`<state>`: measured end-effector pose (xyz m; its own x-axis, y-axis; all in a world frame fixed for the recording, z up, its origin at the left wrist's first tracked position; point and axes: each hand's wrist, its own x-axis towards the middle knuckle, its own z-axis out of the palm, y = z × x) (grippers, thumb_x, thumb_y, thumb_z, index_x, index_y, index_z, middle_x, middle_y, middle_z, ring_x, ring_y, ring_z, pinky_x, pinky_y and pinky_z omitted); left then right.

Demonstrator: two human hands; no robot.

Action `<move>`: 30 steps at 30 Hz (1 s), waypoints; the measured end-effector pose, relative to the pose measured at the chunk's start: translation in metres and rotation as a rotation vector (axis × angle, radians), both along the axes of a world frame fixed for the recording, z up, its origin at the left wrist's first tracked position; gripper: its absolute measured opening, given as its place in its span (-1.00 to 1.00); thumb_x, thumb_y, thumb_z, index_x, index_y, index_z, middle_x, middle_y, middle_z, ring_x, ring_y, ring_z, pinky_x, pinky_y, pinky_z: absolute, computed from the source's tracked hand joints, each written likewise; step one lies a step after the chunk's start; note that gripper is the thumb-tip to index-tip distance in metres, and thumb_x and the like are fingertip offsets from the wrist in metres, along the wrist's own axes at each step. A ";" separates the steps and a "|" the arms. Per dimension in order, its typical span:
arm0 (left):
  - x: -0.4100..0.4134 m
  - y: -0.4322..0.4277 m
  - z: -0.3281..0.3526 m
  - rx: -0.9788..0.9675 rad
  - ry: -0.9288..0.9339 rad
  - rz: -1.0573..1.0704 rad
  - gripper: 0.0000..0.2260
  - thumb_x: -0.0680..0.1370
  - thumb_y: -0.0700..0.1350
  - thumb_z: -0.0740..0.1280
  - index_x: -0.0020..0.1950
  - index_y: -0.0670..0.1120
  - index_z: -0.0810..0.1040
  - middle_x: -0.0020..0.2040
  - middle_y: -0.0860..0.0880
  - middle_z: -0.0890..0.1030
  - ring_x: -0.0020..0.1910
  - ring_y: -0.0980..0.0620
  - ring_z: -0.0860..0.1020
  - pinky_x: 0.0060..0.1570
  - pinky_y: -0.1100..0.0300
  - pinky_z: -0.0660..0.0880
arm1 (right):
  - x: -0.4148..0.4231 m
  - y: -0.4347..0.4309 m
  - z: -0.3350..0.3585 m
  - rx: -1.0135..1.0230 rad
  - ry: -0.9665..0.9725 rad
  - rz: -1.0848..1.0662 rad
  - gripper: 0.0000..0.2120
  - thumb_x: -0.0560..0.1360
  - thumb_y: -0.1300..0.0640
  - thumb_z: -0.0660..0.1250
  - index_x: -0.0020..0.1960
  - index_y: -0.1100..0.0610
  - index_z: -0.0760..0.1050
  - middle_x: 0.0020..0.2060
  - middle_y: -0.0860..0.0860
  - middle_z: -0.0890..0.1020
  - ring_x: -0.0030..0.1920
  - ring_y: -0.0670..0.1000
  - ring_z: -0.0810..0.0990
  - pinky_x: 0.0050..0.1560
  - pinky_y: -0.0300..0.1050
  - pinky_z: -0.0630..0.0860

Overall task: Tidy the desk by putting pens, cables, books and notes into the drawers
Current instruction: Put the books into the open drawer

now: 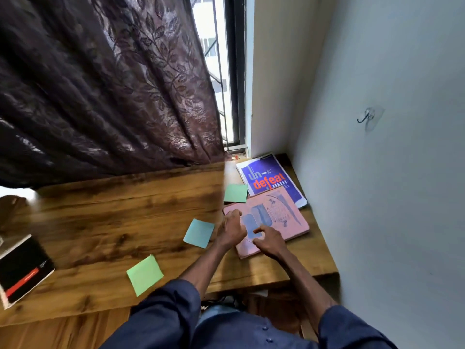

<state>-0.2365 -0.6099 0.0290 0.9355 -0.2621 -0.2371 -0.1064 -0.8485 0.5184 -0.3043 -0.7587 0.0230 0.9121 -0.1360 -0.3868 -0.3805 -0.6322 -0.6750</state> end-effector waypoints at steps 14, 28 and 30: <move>0.105 0.000 -0.066 0.352 -0.001 -0.274 -0.40 0.67 0.17 0.08 0.65 -0.04 0.05 0.66 -0.10 0.02 0.62 -0.10 0.06 0.53 -0.12 0.12 | 0.045 0.002 -0.035 -0.094 0.070 0.036 -0.62 0.48 0.12 0.37 0.29 0.13 0.52 0.49 0.15 0.39 0.44 0.11 0.43 0.31 -0.14 0.38; 0.116 -0.012 -0.072 0.260 -0.009 -0.275 -0.20 0.40 0.43 0.33 0.44 -0.06 0.31 0.61 -0.24 0.02 0.61 -0.24 -0.11 0.45 -0.41 -0.22 | 0.041 0.018 -0.048 -0.184 0.042 0.043 -0.77 0.40 0.24 0.32 0.06 0.21 0.50 0.56 0.15 0.26 0.52 0.10 0.32 0.24 -0.17 0.38; 0.118 -0.020 -0.069 0.273 0.003 -0.248 -0.15 0.36 0.42 0.39 0.43 -0.12 0.32 0.60 -0.24 0.06 0.60 -0.25 -0.06 0.47 -0.38 -0.18 | 0.040 0.017 -0.047 -0.165 0.029 0.012 -0.77 0.40 0.22 0.32 0.05 0.17 0.53 0.56 0.11 0.27 0.50 0.09 0.36 0.26 -0.14 0.40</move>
